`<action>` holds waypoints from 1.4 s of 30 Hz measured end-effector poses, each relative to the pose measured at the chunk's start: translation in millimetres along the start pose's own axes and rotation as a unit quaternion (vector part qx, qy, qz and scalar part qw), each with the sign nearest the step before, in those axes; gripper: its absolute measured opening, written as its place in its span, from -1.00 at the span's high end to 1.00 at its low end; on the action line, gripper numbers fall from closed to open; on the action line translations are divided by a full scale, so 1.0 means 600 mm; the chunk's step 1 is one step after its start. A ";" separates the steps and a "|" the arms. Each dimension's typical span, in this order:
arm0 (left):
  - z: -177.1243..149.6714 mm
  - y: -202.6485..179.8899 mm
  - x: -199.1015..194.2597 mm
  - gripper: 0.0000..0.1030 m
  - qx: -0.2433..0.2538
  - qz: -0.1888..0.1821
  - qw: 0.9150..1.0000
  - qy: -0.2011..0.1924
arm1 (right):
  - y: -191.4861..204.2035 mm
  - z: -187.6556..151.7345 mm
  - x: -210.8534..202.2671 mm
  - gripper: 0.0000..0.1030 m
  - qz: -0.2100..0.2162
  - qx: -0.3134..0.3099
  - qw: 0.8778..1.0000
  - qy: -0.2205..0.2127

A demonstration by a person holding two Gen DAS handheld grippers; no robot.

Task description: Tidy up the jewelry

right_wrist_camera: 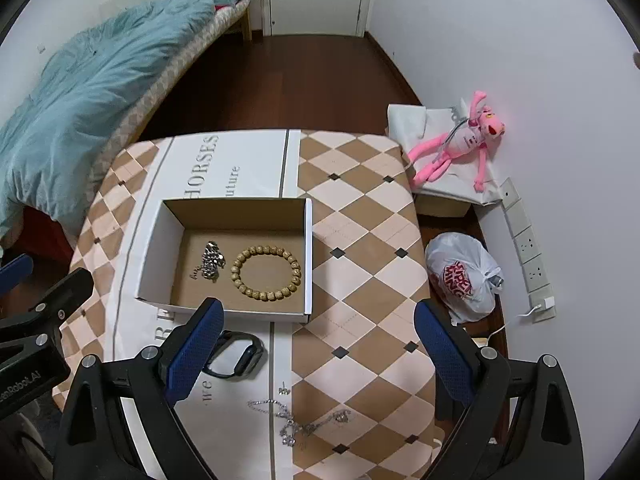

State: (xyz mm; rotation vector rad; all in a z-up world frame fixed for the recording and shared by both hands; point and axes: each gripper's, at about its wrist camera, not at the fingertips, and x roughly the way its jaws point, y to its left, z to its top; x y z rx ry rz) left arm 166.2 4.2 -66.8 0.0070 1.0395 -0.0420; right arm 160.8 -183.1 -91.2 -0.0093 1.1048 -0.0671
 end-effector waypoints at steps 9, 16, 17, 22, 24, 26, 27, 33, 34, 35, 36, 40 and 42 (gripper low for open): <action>-0.033 0.008 -0.040 -0.93 -0.001 0.028 0.999 -0.015 | -0.014 -0.037 -0.036 -0.89 0.028 0.029 0.999 -0.007; -0.107 0.004 0.016 -0.93 0.009 0.062 0.998 0.031 | -0.067 -0.126 0.045 -0.89 0.033 0.078 0.994 0.072; -0.117 0.004 0.022 -0.94 0.010 0.065 0.997 0.036 | -0.073 -0.145 0.061 -0.89 0.039 0.087 0.992 0.086; -0.180 -0.008 0.071 -0.94 0.013 0.066 0.994 0.086 | -0.077 -0.235 0.122 -0.57 0.064 0.114 0.982 0.136; -0.197 -0.012 0.082 -0.94 0.015 0.067 0.993 0.100 | -0.089 -0.259 0.135 -0.54 0.065 0.141 0.978 0.137; -0.213 -0.017 0.091 -0.94 0.019 0.070 0.991 0.110 | -0.107 -0.272 0.142 -0.44 0.063 0.165 0.976 0.129; -0.217 -0.018 0.094 -0.94 0.020 0.071 0.991 0.112 | -0.114 -0.277 0.146 -0.33 0.062 0.171 0.975 0.126; -0.228 -0.024 0.114 -0.94 0.023 0.077 0.989 0.121 | -0.120 -0.274 0.164 -0.03 0.071 0.172 0.978 0.099; -0.229 -0.026 0.116 -0.94 0.024 0.078 0.989 0.121 | -0.117 -0.269 0.167 -0.01 0.073 0.167 0.979 0.095; -0.227 -0.027 0.117 -0.94 0.024 0.077 0.989 0.122 | -0.112 -0.265 0.167 0.03 0.075 0.160 0.980 0.088; -0.226 -0.028 0.118 -0.94 0.024 0.077 0.989 0.123 | -0.108 -0.261 0.168 0.05 0.077 0.154 0.981 0.085; -0.224 -0.035 0.119 -0.94 0.029 0.078 0.989 0.124 | -0.089 -0.249 0.174 0.76 0.070 0.124 0.987 0.073; -0.222 -0.038 0.117 -0.94 0.031 0.076 0.989 0.123 | -0.093 -0.248 0.174 0.76 0.072 0.132 0.986 0.070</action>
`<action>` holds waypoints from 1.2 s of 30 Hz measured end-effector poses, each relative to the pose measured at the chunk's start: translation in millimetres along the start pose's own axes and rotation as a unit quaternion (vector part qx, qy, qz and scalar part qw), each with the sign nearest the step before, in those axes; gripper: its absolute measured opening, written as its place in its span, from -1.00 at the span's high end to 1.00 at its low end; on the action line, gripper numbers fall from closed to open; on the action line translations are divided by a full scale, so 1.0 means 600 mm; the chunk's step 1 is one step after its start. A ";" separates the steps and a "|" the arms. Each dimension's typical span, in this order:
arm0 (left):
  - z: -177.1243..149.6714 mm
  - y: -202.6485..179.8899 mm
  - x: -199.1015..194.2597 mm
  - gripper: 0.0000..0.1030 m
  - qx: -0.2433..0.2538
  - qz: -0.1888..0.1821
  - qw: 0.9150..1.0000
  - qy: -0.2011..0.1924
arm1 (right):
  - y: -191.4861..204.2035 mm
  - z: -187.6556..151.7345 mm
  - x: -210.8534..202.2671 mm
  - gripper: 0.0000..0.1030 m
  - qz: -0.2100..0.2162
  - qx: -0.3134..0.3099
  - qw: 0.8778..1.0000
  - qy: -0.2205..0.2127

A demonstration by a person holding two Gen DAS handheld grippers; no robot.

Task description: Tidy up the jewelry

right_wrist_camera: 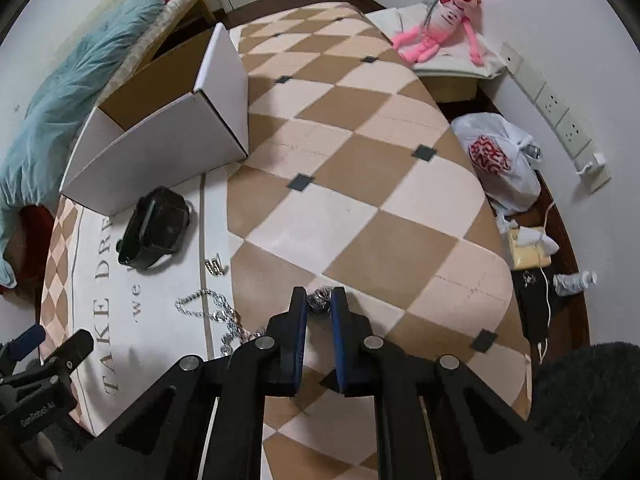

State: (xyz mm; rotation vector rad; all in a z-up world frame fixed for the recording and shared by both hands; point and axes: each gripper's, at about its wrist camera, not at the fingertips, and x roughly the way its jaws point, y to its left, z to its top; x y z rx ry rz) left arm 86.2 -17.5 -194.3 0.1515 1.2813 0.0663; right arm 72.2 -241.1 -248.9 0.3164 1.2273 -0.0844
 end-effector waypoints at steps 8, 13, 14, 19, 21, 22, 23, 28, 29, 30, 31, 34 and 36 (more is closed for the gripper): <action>0.011 -0.024 -0.013 -0.94 0.009 -0.024 1.000 -0.009 | -0.040 0.015 -0.072 0.76 0.029 0.040 0.998 -0.044; 0.012 -0.059 -0.011 -0.93 0.023 -0.063 0.998 -0.005 | -0.055 0.028 -0.097 0.76 0.045 0.050 0.997 -0.047; 0.012 -0.067 -0.013 -0.93 0.025 -0.072 0.997 -0.005 | -0.058 0.028 -0.100 0.76 0.047 0.050 0.996 -0.048; 0.015 -0.114 -0.002 -0.92 0.030 -0.127 0.991 0.019 | -0.071 0.028 -0.109 0.76 0.045 0.052 0.996 -0.052; 0.016 -0.134 0.004 -0.92 0.029 -0.148 0.988 0.029 | -0.079 0.026 -0.106 0.76 0.042 0.057 0.996 -0.052; 0.016 -0.148 0.007 -0.92 0.033 -0.155 0.987 0.033 | -0.083 0.025 -0.104 0.76 0.040 0.059 0.996 -0.050; 0.016 -0.158 0.009 -0.91 0.037 -0.155 0.987 0.034 | -0.088 0.023 -0.101 0.76 0.038 0.062 0.996 -0.049; 0.016 -0.200 0.019 -0.56 0.066 -0.140 0.987 0.038 | -0.101 0.015 -0.091 0.76 0.029 0.067 0.996 -0.042; 0.015 -0.208 0.020 -0.34 0.072 -0.134 0.988 0.036 | -0.102 0.014 -0.088 0.76 0.028 0.067 0.997 -0.040; 0.015 -0.213 0.020 -0.22 0.079 -0.127 0.988 0.035 | -0.103 0.012 -0.086 0.76 0.028 0.067 0.997 -0.038; 0.014 -0.220 0.017 -0.13 0.091 -0.116 0.989 0.024 | -0.103 0.011 -0.084 0.76 0.027 0.067 0.997 -0.036; 0.017 -0.227 0.012 0.59 0.109 -0.113 0.988 0.005 | -0.103 0.007 -0.078 0.76 0.028 0.069 0.997 -0.032; 0.020 -0.222 0.014 0.88 0.109 -0.118 0.987 0.005 | -0.101 0.006 -0.076 0.76 0.028 0.069 0.997 -0.030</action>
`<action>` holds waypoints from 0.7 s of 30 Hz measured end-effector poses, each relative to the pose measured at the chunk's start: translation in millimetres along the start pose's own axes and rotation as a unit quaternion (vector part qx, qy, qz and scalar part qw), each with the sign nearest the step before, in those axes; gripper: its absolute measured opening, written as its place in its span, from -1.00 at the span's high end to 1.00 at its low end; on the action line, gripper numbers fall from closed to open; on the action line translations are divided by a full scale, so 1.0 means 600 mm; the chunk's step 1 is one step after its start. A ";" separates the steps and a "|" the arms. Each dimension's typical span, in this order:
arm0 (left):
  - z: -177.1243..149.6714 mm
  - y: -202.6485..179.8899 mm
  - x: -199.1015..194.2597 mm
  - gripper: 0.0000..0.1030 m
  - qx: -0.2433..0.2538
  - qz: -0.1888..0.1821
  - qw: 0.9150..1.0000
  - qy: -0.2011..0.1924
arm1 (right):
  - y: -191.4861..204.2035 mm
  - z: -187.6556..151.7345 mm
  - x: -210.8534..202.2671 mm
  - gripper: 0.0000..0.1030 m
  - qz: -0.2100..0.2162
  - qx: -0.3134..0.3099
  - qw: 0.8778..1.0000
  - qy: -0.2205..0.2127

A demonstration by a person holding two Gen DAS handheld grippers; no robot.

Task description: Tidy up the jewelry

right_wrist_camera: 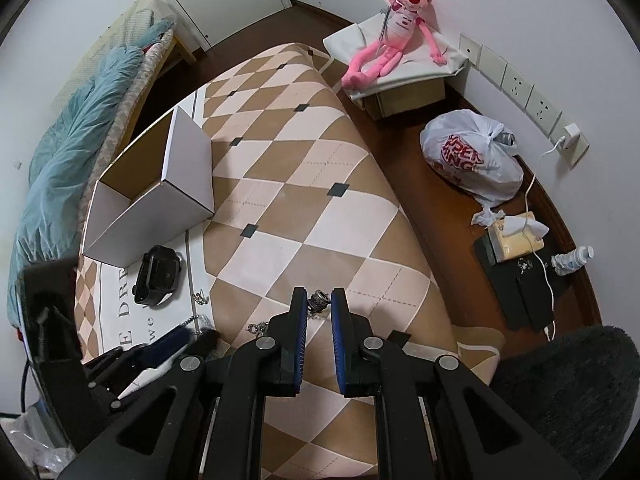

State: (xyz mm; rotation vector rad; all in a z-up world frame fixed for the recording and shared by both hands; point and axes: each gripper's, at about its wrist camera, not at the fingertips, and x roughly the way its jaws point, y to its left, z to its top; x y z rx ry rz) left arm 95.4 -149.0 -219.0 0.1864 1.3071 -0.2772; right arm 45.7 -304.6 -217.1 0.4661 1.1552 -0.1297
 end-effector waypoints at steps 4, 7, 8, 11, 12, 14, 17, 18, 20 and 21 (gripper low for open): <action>-0.006 0.031 -0.003 0.91 -0.015 -0.010 1.000 -0.002 | 0.008 -0.001 0.001 0.76 0.004 -0.003 1.000 0.002; -0.015 0.055 -0.014 0.91 -0.027 -0.016 0.999 -0.006 | 0.018 0.000 -0.004 0.76 0.009 -0.008 1.000 -0.001; -0.018 0.065 -0.019 0.91 -0.030 -0.019 0.999 -0.007 | 0.021 0.001 -0.006 0.76 0.012 -0.009 1.000 -0.001; -0.025 0.092 -0.042 0.91 -0.042 -0.022 0.999 -0.017 | 0.033 0.004 -0.014 0.76 0.020 -0.015 1.000 -0.003; -0.026 0.101 -0.052 0.91 -0.046 -0.023 0.998 -0.020 | 0.038 0.005 -0.018 0.76 0.024 -0.018 1.000 -0.005; -0.029 0.119 -0.071 0.91 -0.053 -0.026 0.998 -0.029 | 0.049 0.008 -0.027 0.76 0.030 -0.022 0.999 -0.009; -0.031 0.145 -0.100 0.91 -0.067 -0.033 0.996 -0.041 | 0.067 0.015 -0.045 0.76 0.044 -0.030 0.998 -0.015; -0.030 0.152 -0.109 0.91 -0.070 -0.036 0.996 -0.045 | 0.071 0.017 -0.049 0.76 0.048 -0.032 0.998 -0.016; -0.028 0.165 -0.128 0.91 -0.077 -0.041 0.995 -0.053 | 0.083 0.021 -0.062 0.76 0.057 -0.039 0.997 -0.020; -0.027 0.173 -0.140 0.91 -0.079 -0.045 0.994 -0.059 | 0.092 0.024 -0.071 0.76 0.063 -0.043 0.997 -0.023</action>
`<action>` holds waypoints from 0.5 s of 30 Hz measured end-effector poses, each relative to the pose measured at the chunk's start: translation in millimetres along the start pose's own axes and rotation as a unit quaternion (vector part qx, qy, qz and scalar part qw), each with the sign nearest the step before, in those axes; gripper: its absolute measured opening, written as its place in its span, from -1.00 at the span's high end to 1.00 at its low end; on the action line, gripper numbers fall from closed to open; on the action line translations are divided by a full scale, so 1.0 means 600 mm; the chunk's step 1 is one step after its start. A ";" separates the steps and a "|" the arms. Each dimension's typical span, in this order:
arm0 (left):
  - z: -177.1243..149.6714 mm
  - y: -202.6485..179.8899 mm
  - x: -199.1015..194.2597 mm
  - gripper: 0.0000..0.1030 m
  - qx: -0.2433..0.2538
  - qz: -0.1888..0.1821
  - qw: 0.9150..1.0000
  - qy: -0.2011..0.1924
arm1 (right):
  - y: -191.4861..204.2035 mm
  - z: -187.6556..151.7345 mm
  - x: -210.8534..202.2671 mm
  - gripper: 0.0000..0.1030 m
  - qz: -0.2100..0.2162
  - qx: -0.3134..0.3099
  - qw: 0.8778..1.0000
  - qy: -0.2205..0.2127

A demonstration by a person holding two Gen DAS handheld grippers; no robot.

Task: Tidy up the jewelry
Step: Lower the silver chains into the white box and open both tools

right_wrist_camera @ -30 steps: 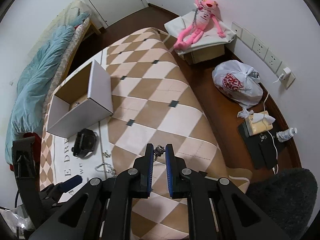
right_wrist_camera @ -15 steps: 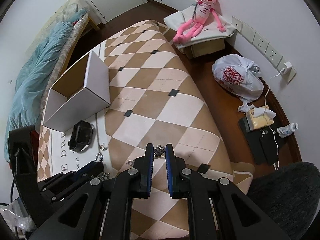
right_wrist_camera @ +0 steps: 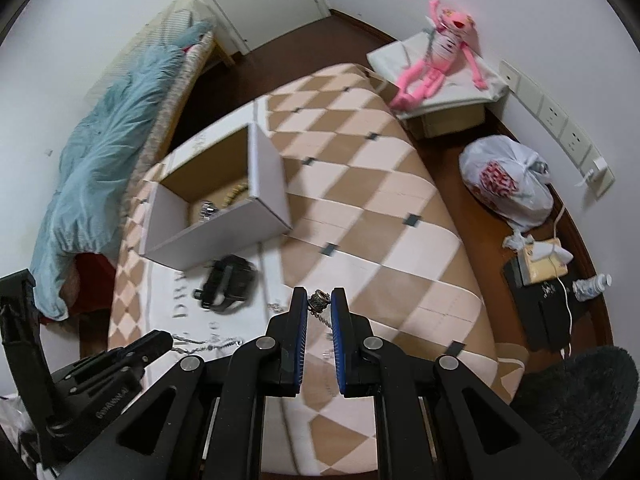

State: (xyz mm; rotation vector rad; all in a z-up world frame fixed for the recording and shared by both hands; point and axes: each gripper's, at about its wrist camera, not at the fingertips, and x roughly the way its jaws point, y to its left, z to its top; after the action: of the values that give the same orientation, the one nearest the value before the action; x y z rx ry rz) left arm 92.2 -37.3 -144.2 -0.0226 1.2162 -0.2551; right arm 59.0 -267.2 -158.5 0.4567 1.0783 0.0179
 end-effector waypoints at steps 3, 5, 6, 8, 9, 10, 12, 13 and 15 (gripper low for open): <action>0.014 0.011 -0.034 0.91 -0.005 -0.010 1.000 -0.015 | 0.027 0.015 -0.019 0.76 0.015 -0.015 1.000 -0.006; 0.028 0.014 -0.054 0.91 -0.007 -0.017 1.000 -0.025 | 0.049 0.030 -0.035 0.76 0.025 -0.029 0.999 -0.013; 0.036 0.017 -0.068 0.91 -0.008 -0.022 0.999 -0.033 | 0.060 0.039 -0.044 0.76 0.030 -0.036 0.999 -0.017; 0.057 0.023 -0.094 0.91 -0.008 -0.028 0.998 -0.046 | 0.084 0.059 -0.060 0.76 0.046 -0.046 0.998 -0.023; 0.068 0.027 -0.108 0.91 -0.008 -0.031 0.998 -0.055 | 0.094 0.071 -0.067 0.76 0.053 -0.051 0.997 -0.026; 0.080 0.029 -0.119 0.91 -0.006 -0.034 0.998 -0.061 | 0.107 0.087 -0.076 0.76 0.061 -0.057 0.996 -0.032; 0.104 0.033 -0.137 0.91 -0.005 -0.038 0.996 -0.075 | 0.133 0.114 -0.092 0.76 0.073 -0.071 0.994 -0.042; 0.119 0.036 -0.144 0.91 -0.004 -0.040 0.996 -0.080 | 0.145 0.126 -0.098 0.76 0.077 -0.078 0.993 -0.046; 0.149 0.043 -0.152 0.91 -0.005 -0.045 0.995 -0.089 | 0.174 0.157 -0.103 0.76 0.080 -0.101 0.990 -0.054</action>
State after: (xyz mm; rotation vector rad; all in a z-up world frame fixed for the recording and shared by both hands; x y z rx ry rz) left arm 150.3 -3.9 -32.6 -0.1063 1.0408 -0.3188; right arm 130.9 -219.8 -31.4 0.3558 0.9216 0.2396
